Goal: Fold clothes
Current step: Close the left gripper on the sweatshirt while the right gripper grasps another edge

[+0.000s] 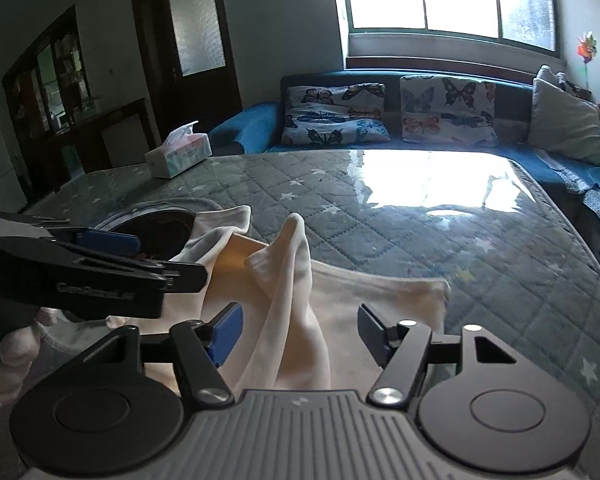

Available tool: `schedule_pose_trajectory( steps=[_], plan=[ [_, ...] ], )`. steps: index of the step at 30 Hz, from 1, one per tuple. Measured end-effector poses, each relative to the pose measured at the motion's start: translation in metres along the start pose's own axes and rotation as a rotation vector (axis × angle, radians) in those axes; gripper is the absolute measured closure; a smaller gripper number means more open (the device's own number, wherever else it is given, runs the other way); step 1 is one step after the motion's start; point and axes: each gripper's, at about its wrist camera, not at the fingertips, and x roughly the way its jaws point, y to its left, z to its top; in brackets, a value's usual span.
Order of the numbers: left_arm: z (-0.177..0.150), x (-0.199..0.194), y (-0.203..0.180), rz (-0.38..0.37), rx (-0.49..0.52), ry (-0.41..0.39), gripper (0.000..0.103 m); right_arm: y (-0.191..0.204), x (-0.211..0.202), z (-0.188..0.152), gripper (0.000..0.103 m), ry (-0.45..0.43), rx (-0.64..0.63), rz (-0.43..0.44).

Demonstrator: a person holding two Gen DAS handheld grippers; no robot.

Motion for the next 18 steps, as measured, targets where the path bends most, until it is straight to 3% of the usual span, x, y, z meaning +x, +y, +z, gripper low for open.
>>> schedule_pose_trajectory(
  steps=[8,10,12,16,18],
  plan=[
    [0.002,0.033,0.014,-0.033,-0.021,0.083,0.050,0.005,0.037,0.014,0.058,0.034,-0.033,0.034],
    [-0.001,0.034,0.017,-0.047,-0.020,0.089,0.068,0.008,0.045,0.015,0.062,0.040,-0.051,0.034],
    [-0.004,0.034,0.020,-0.061,-0.024,0.092,0.079,0.012,0.055,0.016,0.070,0.050,-0.076,0.034],
    [-0.008,0.027,0.026,-0.068,-0.036,0.080,0.091,0.017,0.062,0.014,0.087,0.062,-0.103,0.016],
    [-0.011,0.020,0.029,-0.067,-0.043,0.068,0.091,0.017,0.062,0.014,0.093,0.060,-0.102,0.010]
  ],
)
